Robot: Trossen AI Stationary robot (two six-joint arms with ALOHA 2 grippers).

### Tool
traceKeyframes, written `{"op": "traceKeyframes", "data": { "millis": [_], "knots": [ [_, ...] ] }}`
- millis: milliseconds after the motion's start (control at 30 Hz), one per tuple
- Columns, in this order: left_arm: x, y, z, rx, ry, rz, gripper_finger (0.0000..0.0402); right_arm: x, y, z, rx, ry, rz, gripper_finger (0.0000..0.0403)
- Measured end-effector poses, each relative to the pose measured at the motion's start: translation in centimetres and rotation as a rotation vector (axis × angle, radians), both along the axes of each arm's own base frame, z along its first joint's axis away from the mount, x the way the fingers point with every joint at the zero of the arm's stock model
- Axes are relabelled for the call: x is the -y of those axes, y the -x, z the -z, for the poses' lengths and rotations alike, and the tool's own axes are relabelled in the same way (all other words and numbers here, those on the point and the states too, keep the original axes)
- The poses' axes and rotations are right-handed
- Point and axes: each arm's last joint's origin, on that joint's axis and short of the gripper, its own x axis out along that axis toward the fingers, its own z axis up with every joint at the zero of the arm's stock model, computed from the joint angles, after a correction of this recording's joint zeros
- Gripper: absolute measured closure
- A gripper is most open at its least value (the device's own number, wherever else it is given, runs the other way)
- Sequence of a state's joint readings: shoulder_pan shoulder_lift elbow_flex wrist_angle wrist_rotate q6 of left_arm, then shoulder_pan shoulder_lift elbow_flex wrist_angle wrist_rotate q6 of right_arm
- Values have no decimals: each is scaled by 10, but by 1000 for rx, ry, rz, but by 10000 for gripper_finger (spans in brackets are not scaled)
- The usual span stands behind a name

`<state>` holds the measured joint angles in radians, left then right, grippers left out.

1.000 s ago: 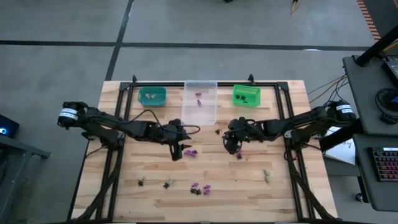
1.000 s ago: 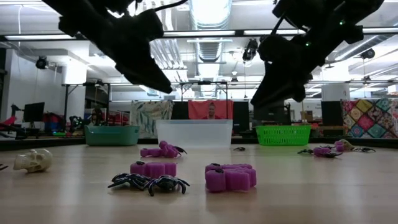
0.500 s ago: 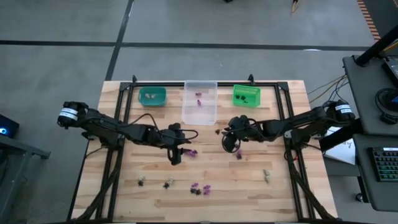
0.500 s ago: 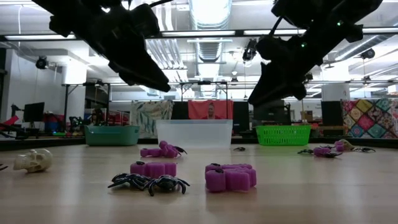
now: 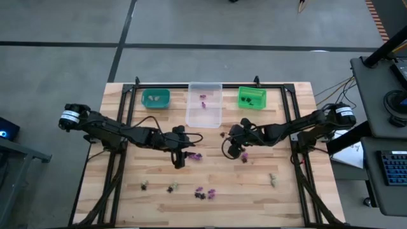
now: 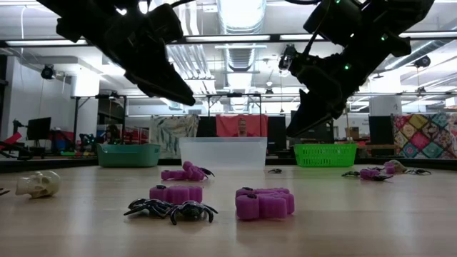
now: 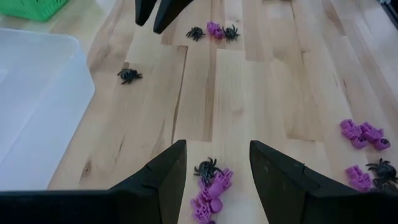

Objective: Sort Halloween decoration
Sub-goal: Put the black spider toy into the green bin

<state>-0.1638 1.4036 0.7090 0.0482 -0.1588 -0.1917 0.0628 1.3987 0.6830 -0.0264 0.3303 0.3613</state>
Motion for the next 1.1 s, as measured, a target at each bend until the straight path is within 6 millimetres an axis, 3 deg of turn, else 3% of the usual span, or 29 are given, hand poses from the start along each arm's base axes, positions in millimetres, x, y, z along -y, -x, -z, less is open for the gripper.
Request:
{"op": "traceKeyframes", "data": {
  "millis": [400,900,1100],
  "knots": [
    [0,3,3,-46,25,-2,243,-4,1,1,-13,-173,-14,303],
    [0,3,3,-42,30,-5,242,-4,15,-30,-390,-296,247,303],
    [0,3,3,-41,24,-11,242,-7,14,-23,-453,-366,262,303]
  ]
}}
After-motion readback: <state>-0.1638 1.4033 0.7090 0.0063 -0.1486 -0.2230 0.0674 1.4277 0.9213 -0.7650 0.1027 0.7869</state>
